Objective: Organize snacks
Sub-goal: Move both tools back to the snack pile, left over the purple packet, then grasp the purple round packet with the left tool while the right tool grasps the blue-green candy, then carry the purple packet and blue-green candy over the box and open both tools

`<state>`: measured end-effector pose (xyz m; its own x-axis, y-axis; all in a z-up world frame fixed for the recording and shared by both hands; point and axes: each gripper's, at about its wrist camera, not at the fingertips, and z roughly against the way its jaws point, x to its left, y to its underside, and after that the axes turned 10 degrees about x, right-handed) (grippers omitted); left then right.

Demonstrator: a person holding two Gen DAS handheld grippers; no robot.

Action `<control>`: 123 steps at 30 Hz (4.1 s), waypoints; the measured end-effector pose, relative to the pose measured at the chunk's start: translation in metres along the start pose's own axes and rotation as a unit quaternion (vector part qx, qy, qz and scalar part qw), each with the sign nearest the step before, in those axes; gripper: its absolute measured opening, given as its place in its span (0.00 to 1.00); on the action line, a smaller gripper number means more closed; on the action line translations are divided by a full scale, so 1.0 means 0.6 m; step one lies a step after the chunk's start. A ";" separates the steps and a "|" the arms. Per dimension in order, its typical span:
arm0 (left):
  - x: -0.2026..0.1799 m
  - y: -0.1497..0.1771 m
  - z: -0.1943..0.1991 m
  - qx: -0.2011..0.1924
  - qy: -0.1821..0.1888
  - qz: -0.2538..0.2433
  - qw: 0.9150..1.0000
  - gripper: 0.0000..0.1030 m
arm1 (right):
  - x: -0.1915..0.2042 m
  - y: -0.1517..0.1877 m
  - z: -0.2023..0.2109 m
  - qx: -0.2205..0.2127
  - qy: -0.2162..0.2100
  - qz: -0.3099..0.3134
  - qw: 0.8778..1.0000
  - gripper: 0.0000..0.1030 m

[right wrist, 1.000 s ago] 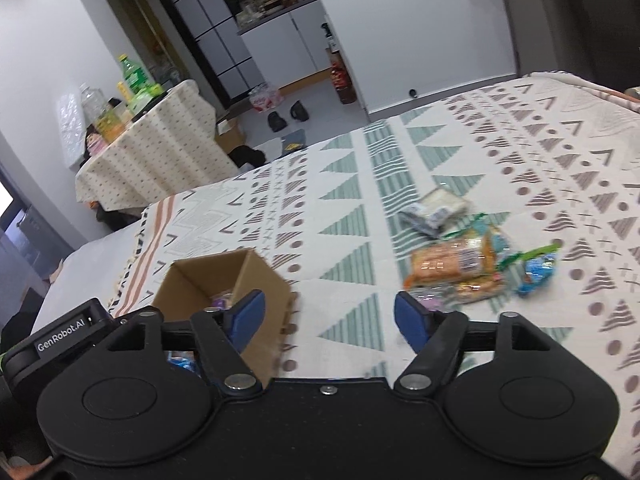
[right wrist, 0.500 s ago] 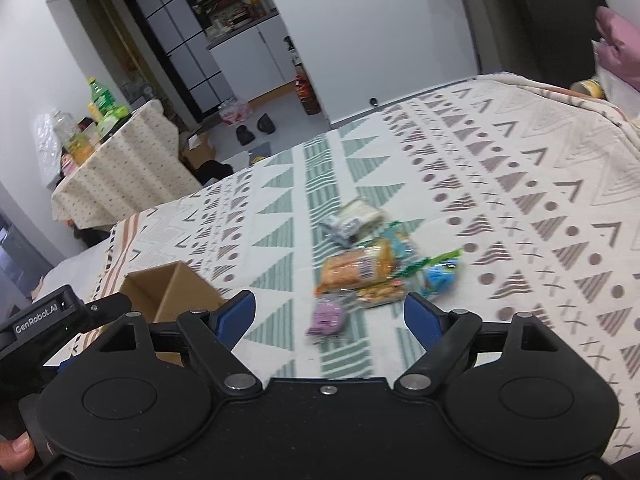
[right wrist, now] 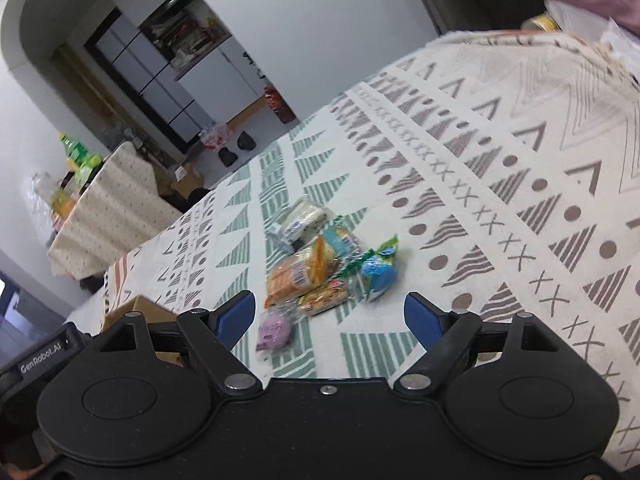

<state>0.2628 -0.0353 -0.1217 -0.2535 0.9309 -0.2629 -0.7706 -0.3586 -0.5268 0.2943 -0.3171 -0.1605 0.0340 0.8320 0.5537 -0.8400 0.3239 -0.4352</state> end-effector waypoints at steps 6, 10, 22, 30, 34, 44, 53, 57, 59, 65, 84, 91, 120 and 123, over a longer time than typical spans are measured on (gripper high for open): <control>-0.036 0.001 -0.042 0.007 -0.001 -0.022 1.000 0.90 | -0.033 -0.014 -0.034 0.007 -0.016 -0.031 0.999 0.78; -0.056 0.003 -0.073 0.013 0.002 -0.020 1.000 0.89 | -0.049 -0.024 -0.060 0.018 -0.019 -0.036 0.999 0.73; -0.071 0.003 -0.161 0.054 0.005 -0.021 0.998 0.86 | -0.082 -0.036 -0.122 0.048 -0.038 -0.068 0.996 0.69; -0.074 0.006 -0.198 0.065 0.004 -0.017 0.998 0.79 | -0.082 -0.042 -0.145 0.043 -0.043 -0.052 0.997 0.69; -0.072 0.013 -0.221 0.088 -0.011 -0.016 0.996 0.72 | -0.078 -0.045 -0.155 0.038 -0.040 -0.040 0.998 0.69; -0.090 0.022 -0.225 0.088 -0.041 -0.051 0.994 0.34 | -0.079 -0.049 -0.165 0.041 -0.014 -0.020 0.999 0.28; -0.077 0.025 -0.177 0.068 -0.035 -0.033 0.997 0.32 | -0.067 -0.036 -0.124 0.027 -0.019 -0.014 0.999 0.27; -0.071 0.026 -0.153 0.056 -0.031 -0.029 0.998 0.31 | -0.063 -0.031 -0.103 0.021 -0.021 -0.015 0.999 0.27; -0.067 0.026 -0.143 0.054 -0.029 -0.026 0.998 0.31 | -0.061 -0.030 -0.092 0.015 -0.025 -0.015 0.999 0.27; -0.067 0.020 -0.108 0.041 -0.008 -0.020 0.999 0.31 | -0.044 -0.022 -0.058 0.000 -0.036 -0.010 0.999 0.27; -0.027 0.003 0.003 -0.014 0.021 -0.013 1.000 0.31 | 0.051 0.004 0.025 -0.029 -0.057 0.023 0.998 0.27; 0.010 -0.011 0.030 -0.027 0.026 0.008 0.999 0.31 | 0.092 0.011 0.029 -0.034 -0.058 0.041 0.997 0.27; 0.206 -0.078 0.086 -0.059 0.045 0.134 0.988 0.31 | 0.281 0.042 -0.023 -0.017 -0.085 0.110 0.990 0.27; 0.228 -0.085 0.087 -0.065 0.046 0.147 0.986 0.31 | 0.300 0.044 -0.038 -0.010 -0.089 0.115 0.989 0.27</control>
<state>0.2369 0.1142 -0.0883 -0.3968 0.7770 -0.4887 -0.5889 -0.6239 -0.5138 0.2904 -0.1484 -0.0883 -0.2545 0.7923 0.5545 -0.8030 0.1463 -0.5777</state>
